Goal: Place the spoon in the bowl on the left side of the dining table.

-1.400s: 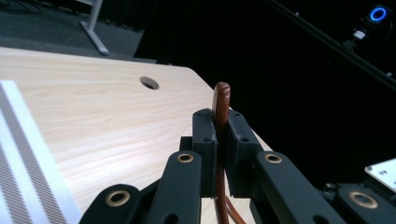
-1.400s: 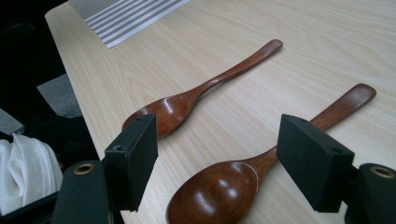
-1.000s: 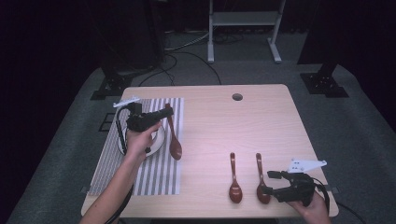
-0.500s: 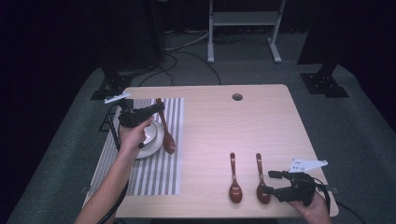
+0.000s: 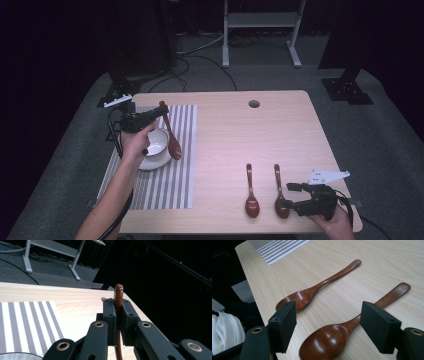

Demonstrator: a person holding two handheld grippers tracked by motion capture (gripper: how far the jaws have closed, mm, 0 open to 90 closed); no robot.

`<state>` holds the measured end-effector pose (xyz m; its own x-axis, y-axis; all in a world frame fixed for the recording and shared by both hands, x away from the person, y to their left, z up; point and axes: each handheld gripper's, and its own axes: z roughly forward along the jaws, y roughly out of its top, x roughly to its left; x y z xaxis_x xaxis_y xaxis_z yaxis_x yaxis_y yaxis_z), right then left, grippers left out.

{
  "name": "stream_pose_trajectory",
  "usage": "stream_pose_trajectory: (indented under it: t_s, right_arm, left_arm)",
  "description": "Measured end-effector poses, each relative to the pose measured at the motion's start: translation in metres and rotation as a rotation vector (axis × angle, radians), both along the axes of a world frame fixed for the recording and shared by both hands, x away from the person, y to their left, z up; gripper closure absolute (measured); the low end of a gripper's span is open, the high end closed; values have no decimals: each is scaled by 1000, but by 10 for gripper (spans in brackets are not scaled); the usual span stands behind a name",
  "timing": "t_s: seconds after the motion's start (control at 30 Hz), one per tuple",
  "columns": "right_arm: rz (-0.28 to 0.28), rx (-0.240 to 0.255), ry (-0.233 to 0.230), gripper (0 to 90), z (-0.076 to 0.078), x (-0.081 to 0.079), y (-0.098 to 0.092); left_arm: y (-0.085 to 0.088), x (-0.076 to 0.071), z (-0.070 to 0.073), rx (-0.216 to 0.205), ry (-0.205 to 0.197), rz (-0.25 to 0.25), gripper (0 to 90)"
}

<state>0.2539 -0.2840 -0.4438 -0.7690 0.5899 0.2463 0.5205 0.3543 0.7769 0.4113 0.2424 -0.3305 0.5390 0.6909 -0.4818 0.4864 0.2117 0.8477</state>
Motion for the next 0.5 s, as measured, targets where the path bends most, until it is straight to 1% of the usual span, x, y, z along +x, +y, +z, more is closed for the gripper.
stream_pose_trajectory:
  t_s: [0.27, 0.5]
  right_arm:
    - [-4, 0, -3, 282, 2, 0, -2]
    - [-8, 4, -4, 282, 1, -1, -3]
  left_arm:
    - [6, 2, 5, 9, -9, 22, 840]
    - [15, 4, 4, 17, 0, 48, 840]
